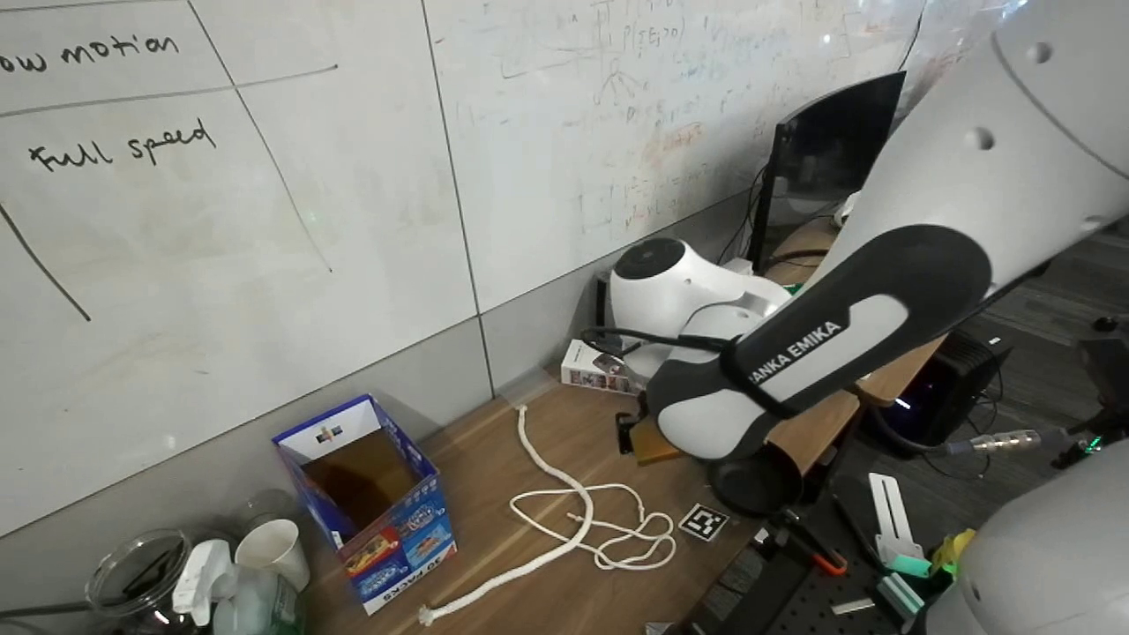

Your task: Put the string in the blue box

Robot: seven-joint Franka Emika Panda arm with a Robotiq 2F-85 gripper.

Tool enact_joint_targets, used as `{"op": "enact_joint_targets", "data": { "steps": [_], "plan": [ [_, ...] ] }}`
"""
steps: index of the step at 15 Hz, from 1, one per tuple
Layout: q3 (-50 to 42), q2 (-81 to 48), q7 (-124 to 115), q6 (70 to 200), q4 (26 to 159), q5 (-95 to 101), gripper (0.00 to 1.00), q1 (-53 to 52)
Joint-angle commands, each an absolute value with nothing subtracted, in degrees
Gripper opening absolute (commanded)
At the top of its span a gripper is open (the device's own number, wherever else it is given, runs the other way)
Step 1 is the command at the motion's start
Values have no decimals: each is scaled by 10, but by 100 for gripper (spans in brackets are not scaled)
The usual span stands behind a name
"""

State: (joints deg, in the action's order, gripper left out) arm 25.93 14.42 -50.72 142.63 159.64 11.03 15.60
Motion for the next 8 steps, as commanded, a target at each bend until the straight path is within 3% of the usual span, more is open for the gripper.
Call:
{"op": "enact_joint_targets", "data": {
  "steps": [1, 6, 7, 8],
  "plan": [
    [351, 65, -663, 1452, 1596, 120, 100, 222],
    [375, -55, -873, 1526, 1596, 168, 100, 230],
    [265, -82, -911, 1559, 1596, 195, 100, 124],
    [331, -104, -957, 1591, 1596, 240, 100, 198]
  ]
}}
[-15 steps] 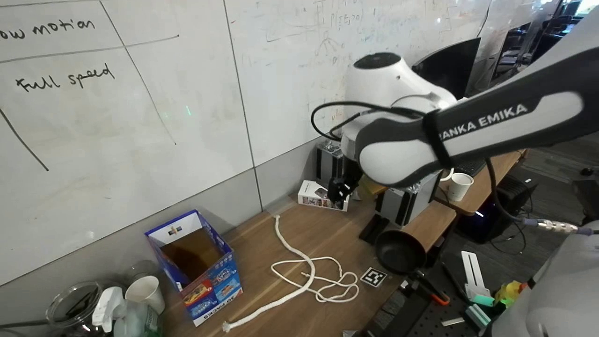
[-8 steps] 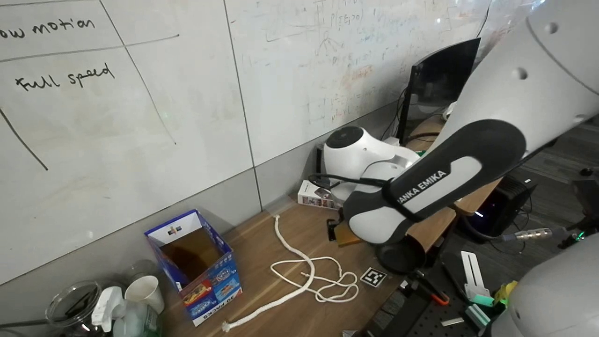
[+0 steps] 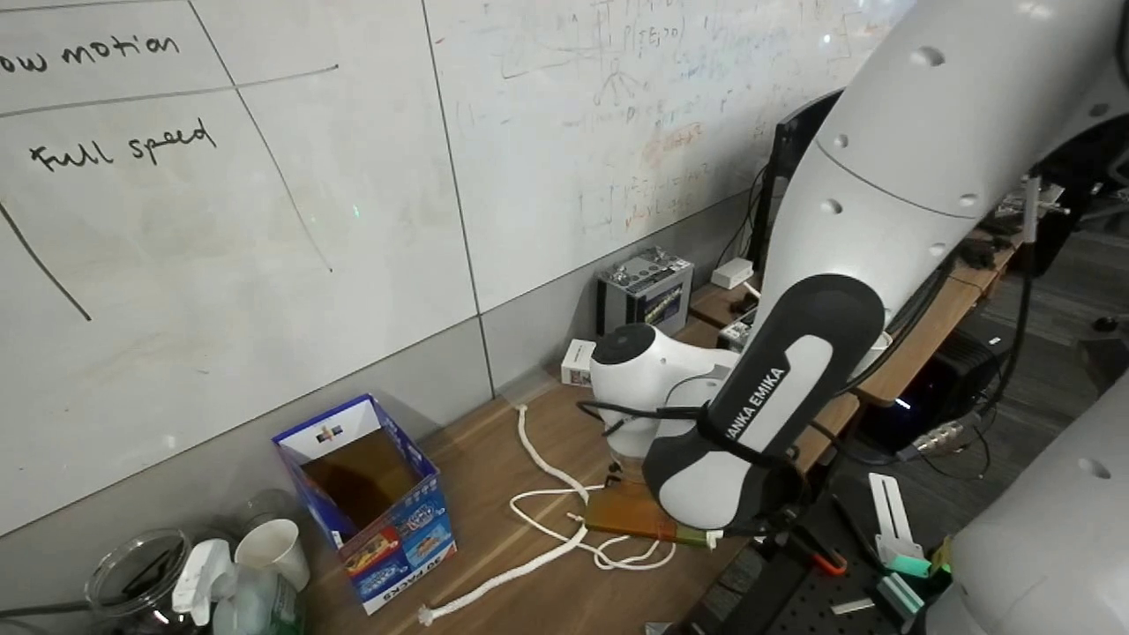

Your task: Put the string in the blue box

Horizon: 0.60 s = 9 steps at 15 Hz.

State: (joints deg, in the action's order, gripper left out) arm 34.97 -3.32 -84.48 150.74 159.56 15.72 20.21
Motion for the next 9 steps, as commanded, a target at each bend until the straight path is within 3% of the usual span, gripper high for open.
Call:
{"op": "enact_joint_targets", "data": {
  "steps": [1, 9],
  "plan": [
    [294, -130, -997, 1609, 1586, 282, 100, 169],
    [85, -328, -1222, 1677, 1432, 507, 100, 35]
  ]
}}
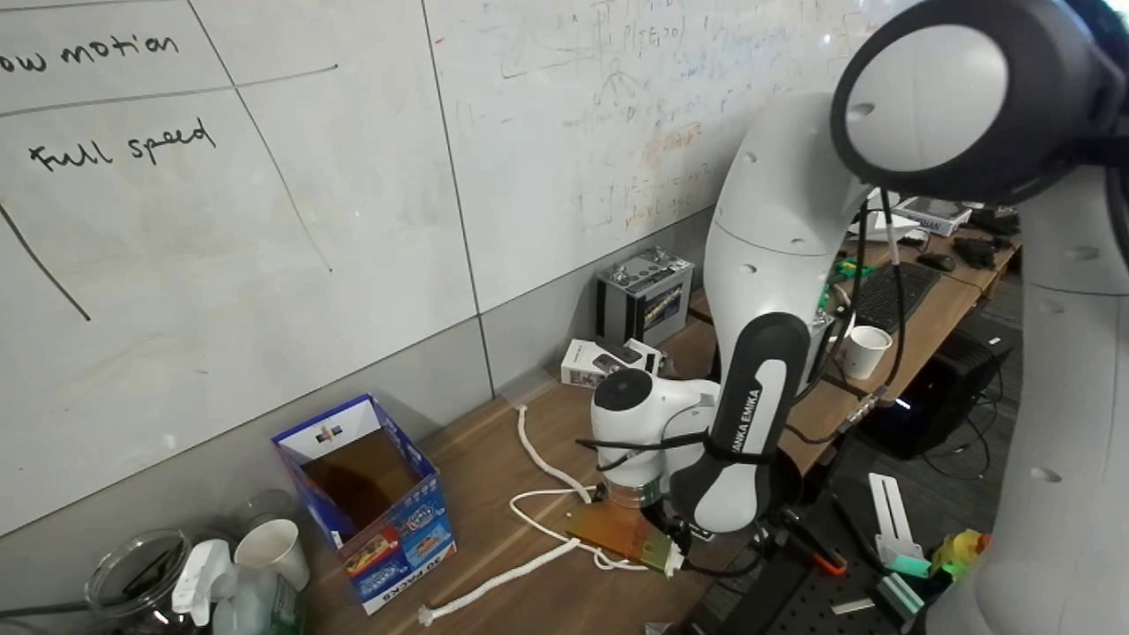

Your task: Put the string in the blue box

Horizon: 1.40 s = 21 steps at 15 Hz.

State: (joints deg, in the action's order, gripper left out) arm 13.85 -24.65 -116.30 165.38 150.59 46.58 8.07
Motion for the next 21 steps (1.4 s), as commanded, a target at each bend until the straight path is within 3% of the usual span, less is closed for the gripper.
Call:
{"op": "enact_joint_targets", "data": {
  "steps": [1, 7, 21],
  "plan": [
    [70, -352, -1232, 1688, 1414, 512, 100, 24],
    [5, -436, -1275, 1751, 1351, 502, 100, -24],
    [-93, -441, -1319, 1865, 1362, 490, 100, -81]
  ]
}}
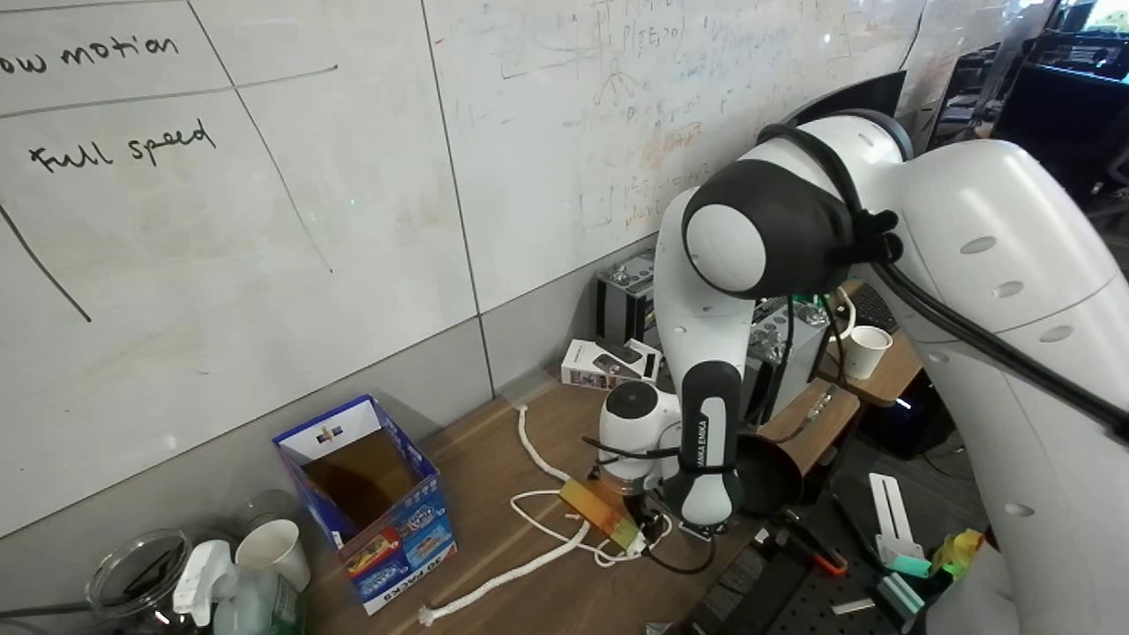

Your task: Put the string in the blue box

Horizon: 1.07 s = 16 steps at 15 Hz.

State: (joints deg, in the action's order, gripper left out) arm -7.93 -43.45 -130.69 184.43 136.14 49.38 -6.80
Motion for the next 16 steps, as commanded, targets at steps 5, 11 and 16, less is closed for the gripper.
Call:
{"op": "enact_joint_targets", "data": {
  "steps": [5, 11, 16],
  "plan": [
    [-86, -447, -1316, 1858, 1361, 490, 100, -74],
    [-82, -450, -1312, 1851, 1359, 491, 100, -70],
    [-70, -444, -1305, 1835, 1358, 493, 51, -61]
  ]
}}
